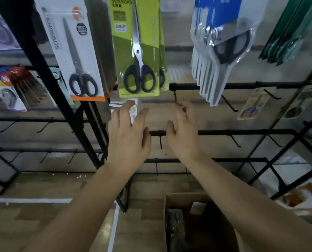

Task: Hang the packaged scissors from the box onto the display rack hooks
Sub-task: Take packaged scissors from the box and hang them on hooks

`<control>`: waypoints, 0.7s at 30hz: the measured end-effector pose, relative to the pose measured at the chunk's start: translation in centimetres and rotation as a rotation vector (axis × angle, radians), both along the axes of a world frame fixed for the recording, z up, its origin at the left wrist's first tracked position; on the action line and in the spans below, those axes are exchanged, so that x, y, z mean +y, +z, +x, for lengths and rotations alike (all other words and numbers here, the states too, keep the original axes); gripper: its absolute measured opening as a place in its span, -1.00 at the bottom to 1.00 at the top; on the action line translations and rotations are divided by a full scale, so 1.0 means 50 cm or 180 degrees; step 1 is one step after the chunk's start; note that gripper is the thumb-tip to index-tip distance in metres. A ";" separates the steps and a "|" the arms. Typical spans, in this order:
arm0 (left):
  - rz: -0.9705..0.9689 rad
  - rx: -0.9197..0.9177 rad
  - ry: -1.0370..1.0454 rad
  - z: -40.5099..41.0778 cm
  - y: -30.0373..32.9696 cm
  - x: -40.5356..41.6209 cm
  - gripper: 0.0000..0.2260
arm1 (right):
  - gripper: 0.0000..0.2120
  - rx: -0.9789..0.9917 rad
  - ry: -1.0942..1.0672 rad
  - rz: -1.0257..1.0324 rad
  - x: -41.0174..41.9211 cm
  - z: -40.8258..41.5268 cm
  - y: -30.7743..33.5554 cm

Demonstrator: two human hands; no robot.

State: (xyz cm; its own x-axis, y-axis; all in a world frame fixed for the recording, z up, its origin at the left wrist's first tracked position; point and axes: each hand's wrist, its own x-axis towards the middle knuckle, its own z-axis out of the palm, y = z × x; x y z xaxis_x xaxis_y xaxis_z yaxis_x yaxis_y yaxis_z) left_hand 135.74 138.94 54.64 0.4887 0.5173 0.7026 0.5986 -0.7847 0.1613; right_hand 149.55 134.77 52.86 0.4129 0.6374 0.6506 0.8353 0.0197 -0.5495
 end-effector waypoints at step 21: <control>-0.2327 0.1473 0.0711 0.294 -0.543 -0.117 -0.61 | -0.60 0.1178 -0.0042 -0.2174 -0.233 0.355 -0.540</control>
State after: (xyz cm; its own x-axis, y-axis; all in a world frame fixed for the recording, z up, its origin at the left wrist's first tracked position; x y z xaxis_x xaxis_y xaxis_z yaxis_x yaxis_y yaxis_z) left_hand 150.44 133.10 27.48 0.4758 0.8757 -0.0827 0.8544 -0.4378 0.2800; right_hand 167.29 123.10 25.87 0.5371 0.8409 -0.0664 0.5929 -0.4324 -0.6793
